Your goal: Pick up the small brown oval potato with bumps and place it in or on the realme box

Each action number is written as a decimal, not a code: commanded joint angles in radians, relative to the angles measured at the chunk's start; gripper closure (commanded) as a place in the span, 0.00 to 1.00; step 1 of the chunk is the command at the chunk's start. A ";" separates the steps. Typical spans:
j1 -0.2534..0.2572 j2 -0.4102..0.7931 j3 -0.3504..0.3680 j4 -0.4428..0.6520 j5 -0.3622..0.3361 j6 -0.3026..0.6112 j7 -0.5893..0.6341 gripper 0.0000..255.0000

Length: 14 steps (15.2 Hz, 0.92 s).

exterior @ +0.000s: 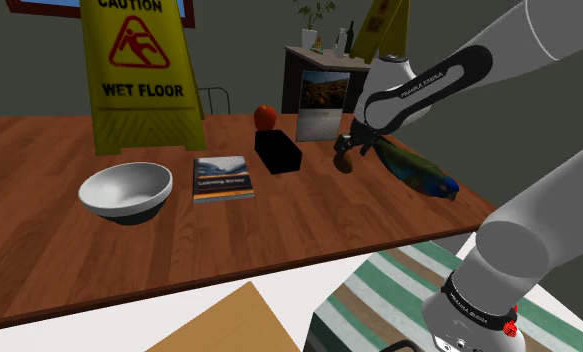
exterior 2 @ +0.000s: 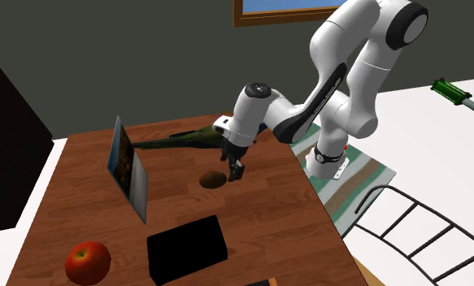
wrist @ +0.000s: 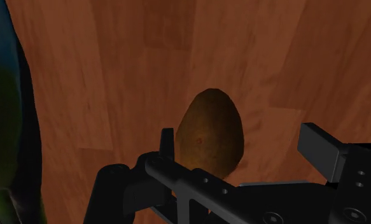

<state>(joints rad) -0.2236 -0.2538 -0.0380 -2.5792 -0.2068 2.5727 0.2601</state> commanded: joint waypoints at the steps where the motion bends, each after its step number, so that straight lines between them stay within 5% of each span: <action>1: -0.017 0.077 -0.009 0.025 -0.008 0.074 0.024 0.00; 14: -0.033 0.207 -0.016 0.040 -0.040 0.194 0.051 0.00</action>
<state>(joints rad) -0.2562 -0.0475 -0.0540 -2.5398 -0.2464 2.7657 0.3111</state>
